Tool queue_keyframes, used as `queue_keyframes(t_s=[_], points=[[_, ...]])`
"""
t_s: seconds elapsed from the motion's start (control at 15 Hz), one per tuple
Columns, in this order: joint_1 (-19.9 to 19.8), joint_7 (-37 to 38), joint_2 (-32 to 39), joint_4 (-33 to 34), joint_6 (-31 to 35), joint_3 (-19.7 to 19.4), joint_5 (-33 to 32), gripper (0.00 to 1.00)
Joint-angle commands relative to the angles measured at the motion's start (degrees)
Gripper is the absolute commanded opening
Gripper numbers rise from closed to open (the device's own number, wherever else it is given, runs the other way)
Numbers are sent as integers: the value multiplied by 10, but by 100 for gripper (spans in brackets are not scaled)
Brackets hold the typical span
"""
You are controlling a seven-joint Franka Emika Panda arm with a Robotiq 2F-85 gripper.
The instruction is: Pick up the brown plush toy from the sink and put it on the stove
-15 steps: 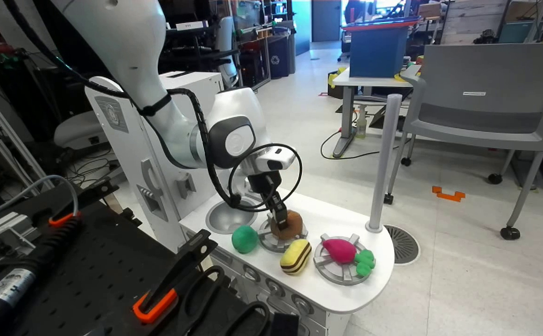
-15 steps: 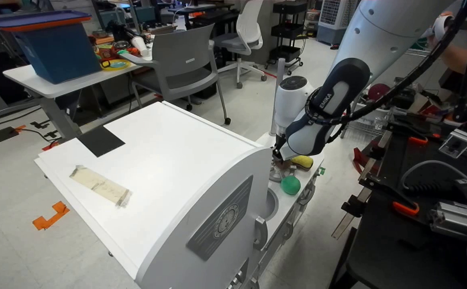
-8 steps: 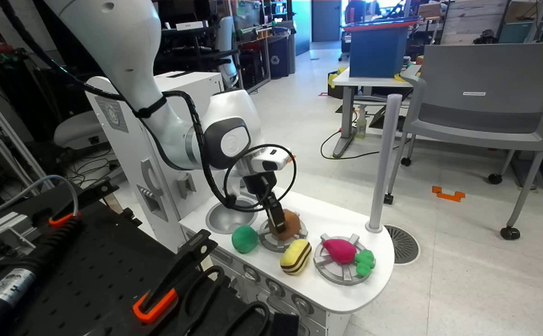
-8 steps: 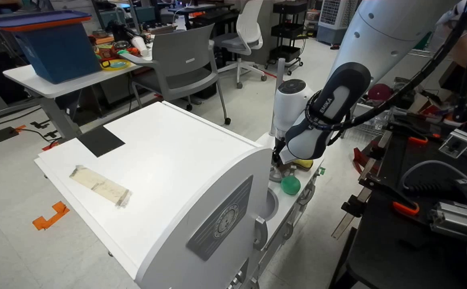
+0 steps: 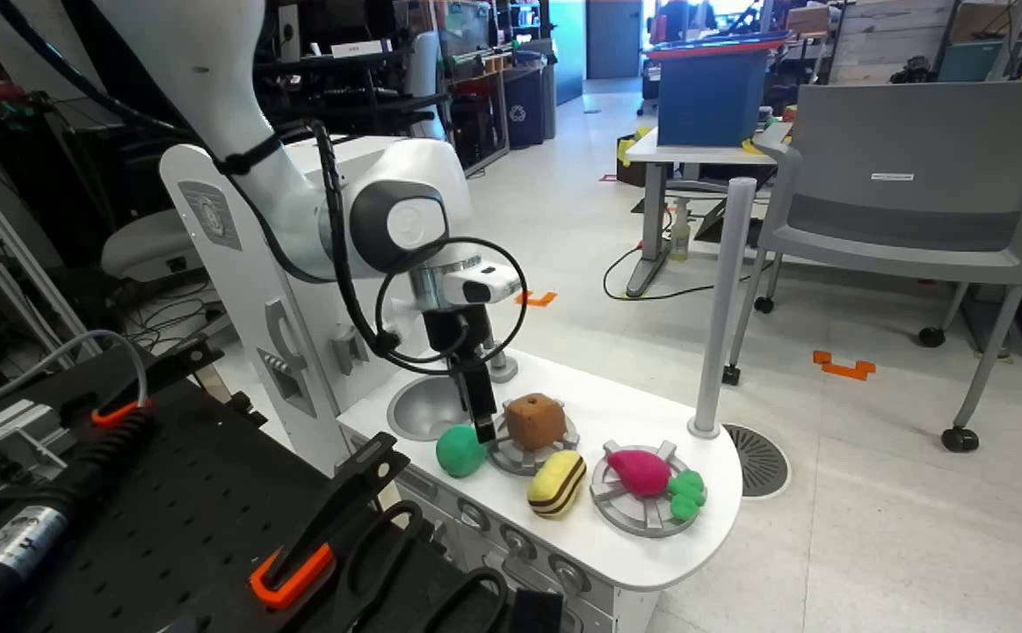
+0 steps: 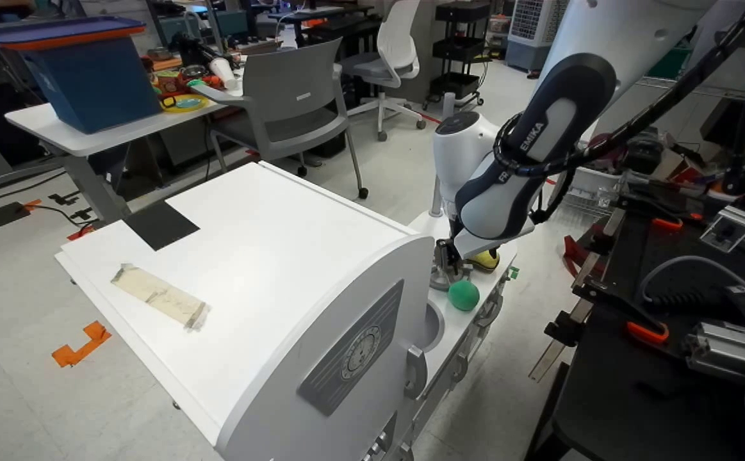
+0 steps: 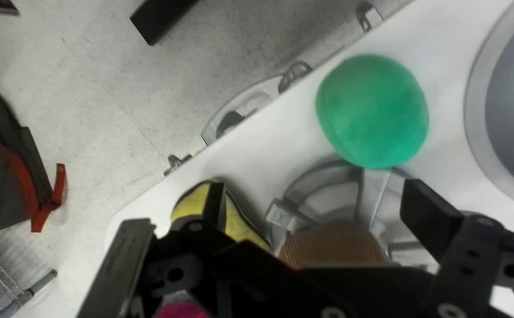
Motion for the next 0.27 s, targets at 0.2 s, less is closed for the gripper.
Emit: queue_keyframes(t_s=[0.2], points=[[-10,-13,-74,-61,-57,27,-36,100]])
